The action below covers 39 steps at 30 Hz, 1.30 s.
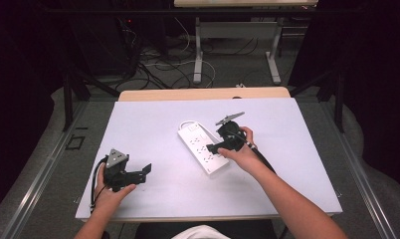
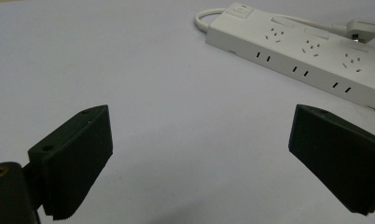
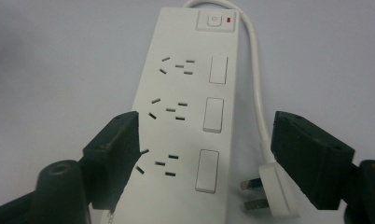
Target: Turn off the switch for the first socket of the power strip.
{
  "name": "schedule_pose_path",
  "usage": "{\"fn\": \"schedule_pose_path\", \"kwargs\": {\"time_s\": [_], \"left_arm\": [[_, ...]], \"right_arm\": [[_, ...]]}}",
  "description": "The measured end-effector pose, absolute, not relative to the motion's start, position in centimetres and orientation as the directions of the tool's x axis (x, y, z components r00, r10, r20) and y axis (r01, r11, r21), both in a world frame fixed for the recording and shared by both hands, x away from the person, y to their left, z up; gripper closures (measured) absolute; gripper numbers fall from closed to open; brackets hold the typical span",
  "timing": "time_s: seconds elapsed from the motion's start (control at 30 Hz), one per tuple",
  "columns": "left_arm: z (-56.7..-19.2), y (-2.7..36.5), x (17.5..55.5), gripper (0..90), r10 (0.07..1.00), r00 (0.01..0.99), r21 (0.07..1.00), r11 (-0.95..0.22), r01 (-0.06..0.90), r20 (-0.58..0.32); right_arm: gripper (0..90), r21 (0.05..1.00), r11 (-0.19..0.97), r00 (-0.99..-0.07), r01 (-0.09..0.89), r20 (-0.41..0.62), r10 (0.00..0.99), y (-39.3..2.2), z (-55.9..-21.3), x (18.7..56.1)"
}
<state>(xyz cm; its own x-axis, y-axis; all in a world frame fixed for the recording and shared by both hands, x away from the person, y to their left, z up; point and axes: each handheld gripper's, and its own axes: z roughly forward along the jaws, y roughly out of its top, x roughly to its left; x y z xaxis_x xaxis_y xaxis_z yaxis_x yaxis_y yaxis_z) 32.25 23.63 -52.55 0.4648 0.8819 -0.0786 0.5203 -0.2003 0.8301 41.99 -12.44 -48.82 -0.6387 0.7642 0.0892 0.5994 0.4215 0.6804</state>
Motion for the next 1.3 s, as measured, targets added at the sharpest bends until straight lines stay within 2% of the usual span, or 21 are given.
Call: {"fn": "schedule_pose_path", "kwargs": {"time_s": [0.13, 0.3, 0.57, 1.03, 1.3], "left_arm": [[-52.6, 23.6, 32.2, 6.1, 0.883, 0.461, 0.829, -0.193, 0.525, -0.086], [-52.6, 23.6, 32.2, 6.1, 0.883, 0.461, 0.83, -0.193, 0.523, -0.085], [-52.6, 23.5, 32.2, 6.1, 0.884, 0.459, 0.829, -0.192, 0.525, -0.086], [-52.6, 23.5, 32.2, 6.1, 0.886, 0.455, 0.828, -0.191, 0.528, -0.086], [-52.7, 23.5, 32.3, 6.1, 0.888, 0.452, 0.827, -0.192, 0.528, -0.083]], "right_arm": [[16.0, 0.685, 0.4, -0.629, 0.609, 0.109, 0.77, -13.3, -48.5, 41.5], [13.3, 0.702, 0.387, -0.61, 0.598, 0.085, 0.788, -14.4, -48.2, 40.9], [0.0, 0.71, 0.362, -0.579, 0.604, 0.079, 0.812, -16.3, -48.2, 39.9], [0.0, 0.722, 0.361, -0.535, 0.59, 0.014, 0.845, -19.3, -48.6, 37.6], [0.0, 0.74, 0.321, -0.5, 0.591, 0.024, 0.865, -21.7, -49.3, 36.3]]}}
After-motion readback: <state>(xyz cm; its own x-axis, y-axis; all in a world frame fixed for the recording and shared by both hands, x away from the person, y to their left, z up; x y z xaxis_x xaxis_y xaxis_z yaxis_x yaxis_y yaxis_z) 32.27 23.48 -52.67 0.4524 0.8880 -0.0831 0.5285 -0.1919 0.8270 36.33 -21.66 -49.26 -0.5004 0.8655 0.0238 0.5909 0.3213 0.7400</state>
